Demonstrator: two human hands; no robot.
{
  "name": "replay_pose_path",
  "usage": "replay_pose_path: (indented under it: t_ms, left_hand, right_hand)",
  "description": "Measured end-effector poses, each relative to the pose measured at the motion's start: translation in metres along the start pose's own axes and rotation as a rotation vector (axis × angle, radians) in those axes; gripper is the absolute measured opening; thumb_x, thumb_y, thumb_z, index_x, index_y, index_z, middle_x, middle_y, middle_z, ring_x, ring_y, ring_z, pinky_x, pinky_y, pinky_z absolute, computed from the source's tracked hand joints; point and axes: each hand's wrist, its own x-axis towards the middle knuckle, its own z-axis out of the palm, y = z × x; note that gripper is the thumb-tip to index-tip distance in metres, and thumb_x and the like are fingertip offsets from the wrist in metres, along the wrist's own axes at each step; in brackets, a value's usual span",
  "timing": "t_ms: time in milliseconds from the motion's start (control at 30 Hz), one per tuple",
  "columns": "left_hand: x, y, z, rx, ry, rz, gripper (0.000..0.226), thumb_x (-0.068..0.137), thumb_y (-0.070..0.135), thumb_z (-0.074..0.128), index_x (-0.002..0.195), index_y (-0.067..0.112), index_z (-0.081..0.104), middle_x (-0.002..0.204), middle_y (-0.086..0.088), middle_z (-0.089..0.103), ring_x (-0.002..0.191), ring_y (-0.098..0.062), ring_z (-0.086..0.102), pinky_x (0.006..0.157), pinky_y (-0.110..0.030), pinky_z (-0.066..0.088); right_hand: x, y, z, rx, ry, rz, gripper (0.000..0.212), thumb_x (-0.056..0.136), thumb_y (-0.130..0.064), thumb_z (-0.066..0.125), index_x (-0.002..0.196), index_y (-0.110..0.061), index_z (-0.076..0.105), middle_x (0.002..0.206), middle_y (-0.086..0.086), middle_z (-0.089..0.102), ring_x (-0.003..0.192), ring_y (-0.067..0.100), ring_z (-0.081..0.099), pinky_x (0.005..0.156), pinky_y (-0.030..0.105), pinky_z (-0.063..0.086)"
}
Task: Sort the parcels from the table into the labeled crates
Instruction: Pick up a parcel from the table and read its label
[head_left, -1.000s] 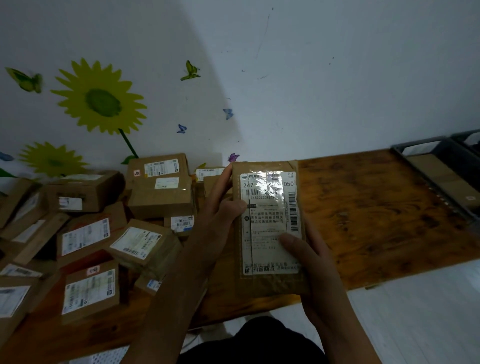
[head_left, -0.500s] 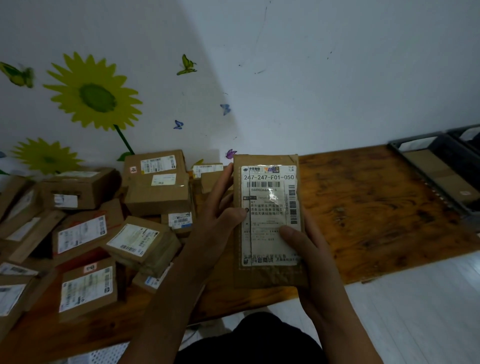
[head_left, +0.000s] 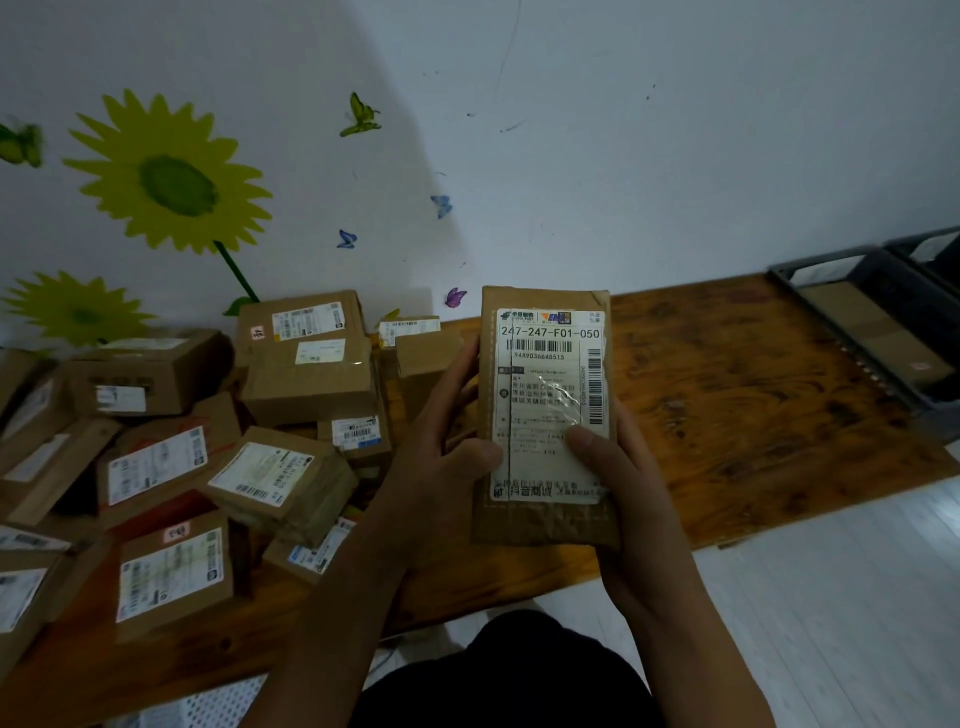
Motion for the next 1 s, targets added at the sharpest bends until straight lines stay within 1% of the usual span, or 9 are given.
replay_pose_path:
  t_ms: [167,367,467,567,667,800,867,933,1000]
  left_hand:
    - [-0.004,-0.002,-0.001,0.034,-0.033,0.028,0.079,0.069,0.034,0.062,0.137,0.067,0.039,0.143,0.016,0.052,0.138,-0.02,0.047,0.098,-0.048,0.055]
    - [-0.011,-0.003,-0.001,-0.019,-0.075,0.027,0.089,0.073,0.029,0.064,0.154,0.035,0.027,0.151,0.007,0.045,0.138,-0.016,0.047,0.094,-0.037,0.056]
    - [-0.011,-0.006,-0.001,-0.003,-0.062,0.034,0.087,0.074,0.03,0.064,0.154,0.035,0.028,0.15,0.008,0.046,0.14,-0.017,0.044,0.096,-0.04,0.056]
    - [-0.01,-0.008,0.003,-0.04,0.05,-0.013,0.076,0.074,0.036,0.07,0.145,0.039,0.042,0.14,0.007,0.056,0.133,-0.022,0.053,0.088,-0.04,0.059]
    - [-0.004,-0.008,0.006,-0.089,0.211,-0.049,0.058,0.079,0.032,0.081,0.13,0.034,0.054,0.129,0.004,0.064,0.12,-0.021,0.063,0.075,-0.031,0.061]
    - [0.003,-0.005,0.009,-0.088,0.295,-0.048,0.045,0.075,0.034,0.067,0.118,0.027,0.056,0.122,0.002,0.067,0.11,-0.019,0.068,0.07,-0.027,0.06]
    - [0.006,-0.007,0.008,-0.094,0.291,-0.079,0.052,0.075,0.04,0.073,0.122,0.027,0.055,0.125,-0.002,0.066,0.106,-0.021,0.07,0.073,-0.033,0.061]
    - [0.008,-0.011,0.005,-0.107,0.258,-0.129,0.076,0.073,0.052,0.082,0.138,0.034,0.047,0.133,-0.003,0.061,0.111,-0.026,0.069,0.082,-0.045,0.061]
    - [0.008,-0.012,0.001,-0.116,0.218,-0.172,0.097,0.062,0.058,0.079,0.147,0.046,0.035,0.139,-0.002,0.057,0.115,-0.029,0.066,0.086,-0.049,0.06]
  right_hand:
    - [0.001,0.001,0.0,0.004,0.016,-0.005,0.055,0.085,-0.023,0.063,0.14,-0.023,0.055,0.125,0.009,0.071,0.112,0.031,0.07,0.08,0.037,0.061]
    - [0.002,0.001,-0.001,0.019,0.026,-0.007,0.057,0.085,-0.022,0.063,0.142,-0.021,0.053,0.127,0.011,0.069,0.113,0.033,0.069,0.08,0.038,0.061]
    - [0.002,0.002,-0.002,0.026,0.024,0.003,0.057,0.085,-0.022,0.063,0.142,-0.022,0.053,0.126,0.011,0.07,0.112,0.031,0.07,0.079,0.036,0.061]
    - [0.0,0.004,-0.004,0.002,0.013,0.024,0.055,0.085,-0.023,0.063,0.14,-0.025,0.055,0.125,0.009,0.071,0.111,0.03,0.07,0.079,0.036,0.061]
    - [0.0,0.008,-0.006,-0.047,0.01,0.039,0.058,0.085,-0.025,0.064,0.142,-0.028,0.053,0.127,0.007,0.07,0.113,0.029,0.07,0.086,0.042,0.061]
    - [0.001,0.011,-0.007,-0.061,0.011,0.064,0.065,0.083,-0.026,0.067,0.145,-0.03,0.05,0.128,0.006,0.07,0.114,0.03,0.069,0.091,0.049,0.059]
    - [0.001,0.012,-0.008,-0.051,0.006,0.071,0.064,0.082,-0.025,0.067,0.144,-0.03,0.052,0.128,0.007,0.07,0.114,0.03,0.069,0.093,0.052,0.058]
    - [0.0,0.012,-0.008,-0.025,-0.001,0.085,0.064,0.081,-0.024,0.067,0.143,-0.03,0.053,0.128,0.009,0.069,0.114,0.031,0.069,0.091,0.051,0.059]
    - [0.0,0.01,-0.011,-0.019,-0.012,0.097,0.064,0.08,-0.023,0.068,0.142,-0.029,0.053,0.127,0.008,0.07,0.113,0.03,0.07,0.087,0.045,0.061]
